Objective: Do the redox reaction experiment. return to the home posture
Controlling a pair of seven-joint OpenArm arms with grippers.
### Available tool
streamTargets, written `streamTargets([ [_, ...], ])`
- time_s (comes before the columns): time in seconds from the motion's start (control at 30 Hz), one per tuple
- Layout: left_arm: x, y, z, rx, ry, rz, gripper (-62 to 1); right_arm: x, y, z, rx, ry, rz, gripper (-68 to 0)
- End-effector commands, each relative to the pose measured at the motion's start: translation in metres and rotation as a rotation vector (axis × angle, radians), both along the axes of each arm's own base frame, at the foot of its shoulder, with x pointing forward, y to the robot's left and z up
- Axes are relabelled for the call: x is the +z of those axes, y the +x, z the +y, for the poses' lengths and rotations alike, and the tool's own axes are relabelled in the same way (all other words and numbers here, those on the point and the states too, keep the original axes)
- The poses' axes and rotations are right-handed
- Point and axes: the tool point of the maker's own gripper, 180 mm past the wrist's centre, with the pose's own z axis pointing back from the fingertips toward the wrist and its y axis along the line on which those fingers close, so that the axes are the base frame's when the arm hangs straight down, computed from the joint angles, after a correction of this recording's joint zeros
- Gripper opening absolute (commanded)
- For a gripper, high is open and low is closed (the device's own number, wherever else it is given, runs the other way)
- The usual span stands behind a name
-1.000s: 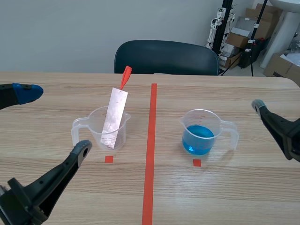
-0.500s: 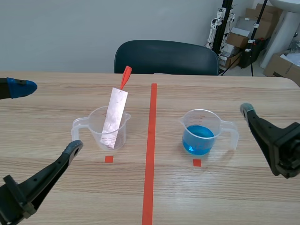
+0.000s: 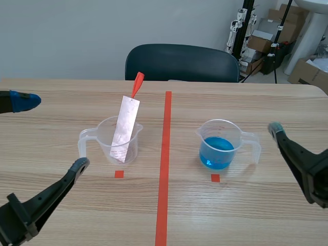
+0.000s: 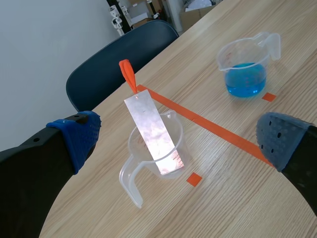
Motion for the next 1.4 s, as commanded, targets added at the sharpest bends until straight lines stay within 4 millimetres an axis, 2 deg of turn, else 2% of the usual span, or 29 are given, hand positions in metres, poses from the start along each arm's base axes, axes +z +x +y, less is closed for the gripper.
streamTargets([
  [0.0,0.005,0.001,0.000,0.000,-0.010,-0.017,1.4,0.001,-0.001,0.010,0.049,0.004,-0.002,0.4],
  [0.4,0.009,0.006,0.004,0.009,0.004,-0.039,1.4,-0.003,-0.006,0.027,0.125,0.015,0.015,0.4],
  [1.37,0.010,0.006,0.004,0.008,0.004,-0.040,1.4,0.001,-0.003,0.024,0.110,0.014,-0.006,0.4],
])
